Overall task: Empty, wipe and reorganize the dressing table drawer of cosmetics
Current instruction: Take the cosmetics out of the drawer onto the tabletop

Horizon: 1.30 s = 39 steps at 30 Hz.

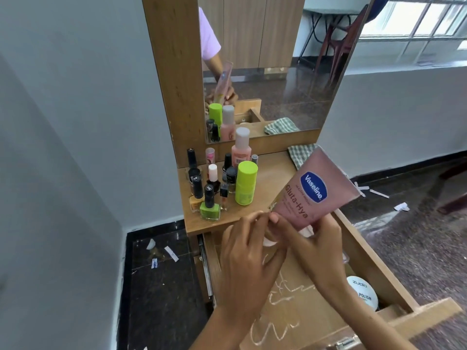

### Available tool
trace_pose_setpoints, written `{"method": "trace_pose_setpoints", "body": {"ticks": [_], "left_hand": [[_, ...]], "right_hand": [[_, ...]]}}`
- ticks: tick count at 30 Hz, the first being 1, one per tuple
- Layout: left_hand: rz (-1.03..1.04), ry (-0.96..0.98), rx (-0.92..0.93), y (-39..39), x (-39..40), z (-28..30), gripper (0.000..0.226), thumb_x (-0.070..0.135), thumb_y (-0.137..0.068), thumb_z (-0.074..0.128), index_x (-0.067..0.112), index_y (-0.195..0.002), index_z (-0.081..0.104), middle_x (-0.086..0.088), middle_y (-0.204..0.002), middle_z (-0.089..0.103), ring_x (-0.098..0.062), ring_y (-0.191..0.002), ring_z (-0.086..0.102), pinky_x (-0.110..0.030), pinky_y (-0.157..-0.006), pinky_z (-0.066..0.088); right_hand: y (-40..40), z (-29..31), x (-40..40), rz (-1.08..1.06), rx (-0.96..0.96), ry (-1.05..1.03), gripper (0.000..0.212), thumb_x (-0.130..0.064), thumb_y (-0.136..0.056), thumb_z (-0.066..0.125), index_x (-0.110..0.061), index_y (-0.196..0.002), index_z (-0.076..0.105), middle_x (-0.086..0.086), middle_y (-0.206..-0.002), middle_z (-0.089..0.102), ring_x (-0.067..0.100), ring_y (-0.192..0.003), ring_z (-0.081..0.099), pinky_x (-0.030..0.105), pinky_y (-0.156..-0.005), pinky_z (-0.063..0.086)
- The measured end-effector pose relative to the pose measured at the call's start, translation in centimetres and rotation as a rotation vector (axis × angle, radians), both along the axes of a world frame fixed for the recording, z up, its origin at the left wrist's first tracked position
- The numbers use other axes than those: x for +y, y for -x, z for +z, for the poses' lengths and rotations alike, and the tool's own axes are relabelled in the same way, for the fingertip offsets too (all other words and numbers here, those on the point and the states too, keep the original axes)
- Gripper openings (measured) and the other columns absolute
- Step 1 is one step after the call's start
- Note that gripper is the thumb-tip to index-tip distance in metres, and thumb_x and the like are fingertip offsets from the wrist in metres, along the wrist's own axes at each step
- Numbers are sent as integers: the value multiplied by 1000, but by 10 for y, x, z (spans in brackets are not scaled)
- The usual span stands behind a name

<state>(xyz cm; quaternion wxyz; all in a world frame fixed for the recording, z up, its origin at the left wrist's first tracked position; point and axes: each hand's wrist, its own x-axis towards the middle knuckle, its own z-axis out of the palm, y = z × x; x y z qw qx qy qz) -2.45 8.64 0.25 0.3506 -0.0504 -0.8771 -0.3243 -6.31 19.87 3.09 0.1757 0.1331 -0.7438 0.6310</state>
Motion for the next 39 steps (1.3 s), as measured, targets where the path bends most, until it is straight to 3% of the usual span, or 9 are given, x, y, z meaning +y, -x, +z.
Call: {"method": "trace_pose_setpoints", "body": {"ticks": [3, 7, 11, 16, 21, 24, 28, 34, 39], "left_hand": [[-2, 166, -86, 2, -11, -10, 56, 45, -89, 54, 16, -136, 44, -3, -144, 39, -15, -133, 32, -33, -112, 17], [23, 444, -249, 6, -19, -24, 66, 51, -92, 36, 12, -144, 28, -8, -154, 17, -21, -142, 11, -40, -114, 3], [23, 486, -304, 7, -17, -31, 69, 53, -89, 37, 12, -144, 29, -9, -153, 17, -20, -142, 11, -39, -113, 6], [27, 480, -315, 10, -16, -35, 76, 55, -86, 44, 16, -147, 21, -11, -154, 15, -22, -142, 11, -39, -113, 4], [33, 475, -322, 10, -13, -33, 78, 53, -84, 43, 18, -148, 17, -11, -155, 8, -24, -142, 8, -39, -111, 7], [35, 488, -339, 11, -12, -37, 81, 53, -82, 46, 17, -148, 16, -11, -155, 6, -24, -142, 6, -41, -110, 8], [28, 512, -343, 12, -12, -41, 79, 52, -82, 42, 18, -148, 15, -8, -156, 4, -23, -142, 5, -42, -110, 8], [45, 533, -337, 11, -13, -41, 74, 50, -84, 37, 16, -147, 17, -8, -156, 5, -23, -142, 5, -43, -110, 8], [60, 535, -302, 11, -12, -42, 77, 50, -83, 43, 16, -147, 18, -7, -156, -2, -23, -142, 3, -42, -112, 6]], "right_hand": [[20, 9, 10, 102, -10, -36, 40, -26, -68, 79, -10, -102, 64, -1, -92, 73, 13, -86, 69, 30, -70, 57], [46, 19, 11, 221, -10, -22, 48, -22, -69, 77, -25, -112, 56, -6, -104, 70, 13, -96, 67, 28, -77, 56], [67, 13, 11, 370, -57, 32, 52, -11, -72, 76, -11, -119, 54, 9, -112, 67, 23, -105, 64, 40, -90, 54], [74, 12, 7, 493, -99, 91, 51, -1, -72, 72, -16, -117, 54, 9, -116, 64, 24, -108, 64, 34, -88, 54], [78, 3, 8, 403, -79, 65, 48, -15, -66, 81, -19, -109, 60, 4, -110, 68, 21, -109, 63, 30, -93, 50], [74, -6, 12, 372, -71, -8, 49, -13, -65, 80, -22, -109, 60, -5, -110, 69, 13, -106, 63, 24, -90, 51], [74, -12, 16, 391, -87, -66, 48, -9, -66, 79, -15, -111, 61, -2, -108, 70, 15, -103, 66, 32, -87, 54], [79, -12, 15, 344, -18, -176, 45, -11, -67, 82, -10, -109, 65, -5, -107, 70, 10, -106, 62, 21, -92, 46], [80, -16, 6, 317, 7, -223, 44, -21, -70, 82, -16, -110, 65, -10, -109, 69, 11, -108, 60, 37, -97, 46]]}}
